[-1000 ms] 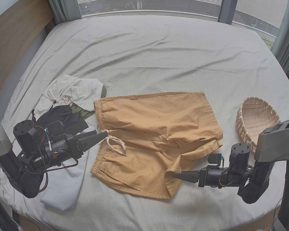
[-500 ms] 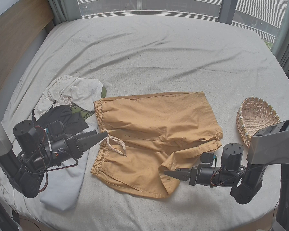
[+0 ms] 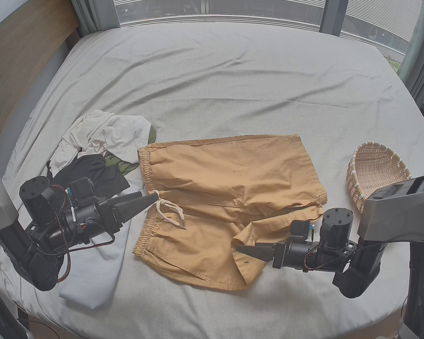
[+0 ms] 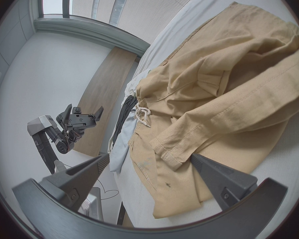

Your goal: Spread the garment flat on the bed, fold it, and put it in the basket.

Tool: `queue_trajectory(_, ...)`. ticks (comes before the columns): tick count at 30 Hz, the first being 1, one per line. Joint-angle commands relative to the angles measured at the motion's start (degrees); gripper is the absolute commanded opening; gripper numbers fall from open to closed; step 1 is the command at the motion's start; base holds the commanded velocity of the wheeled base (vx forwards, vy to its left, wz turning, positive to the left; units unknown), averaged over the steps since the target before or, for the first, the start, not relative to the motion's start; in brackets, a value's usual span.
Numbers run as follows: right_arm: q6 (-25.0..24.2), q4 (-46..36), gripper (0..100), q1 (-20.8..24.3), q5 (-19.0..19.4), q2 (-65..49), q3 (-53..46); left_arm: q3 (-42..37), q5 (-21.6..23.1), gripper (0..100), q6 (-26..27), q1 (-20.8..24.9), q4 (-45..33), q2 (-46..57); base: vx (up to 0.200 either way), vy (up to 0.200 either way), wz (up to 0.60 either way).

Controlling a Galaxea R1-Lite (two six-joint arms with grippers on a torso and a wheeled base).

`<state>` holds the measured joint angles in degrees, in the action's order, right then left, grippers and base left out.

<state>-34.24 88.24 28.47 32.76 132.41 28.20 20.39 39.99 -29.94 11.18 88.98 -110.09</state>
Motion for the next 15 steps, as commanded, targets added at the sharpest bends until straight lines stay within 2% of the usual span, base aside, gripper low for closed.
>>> queue_trajectory(1, 0.1, 0.0, 100, 0.4, -0.1, 0.7, -0.4, 0.0, 0.0, 100, 0.0, 0.0, 0.1, 0.1, 0.000, 0.000, 0.00)
queue_trajectory(11, 0.0, 0.0, 100, 1.0, -0.4, 2.5, 0.5, 0.1, 0.0, 100, 0.0, -0.1, 0.1, 0.1, 0.000, 0.000, 0.00)
queue_trajectory(15, 0.0, 0.0, 100, 1.1, -2.6, 3.4, 1.8, -0.1, 0.0, 100, 0.0, -0.1, 0.1, 0.1, 0.000, 0.000, 0.00)
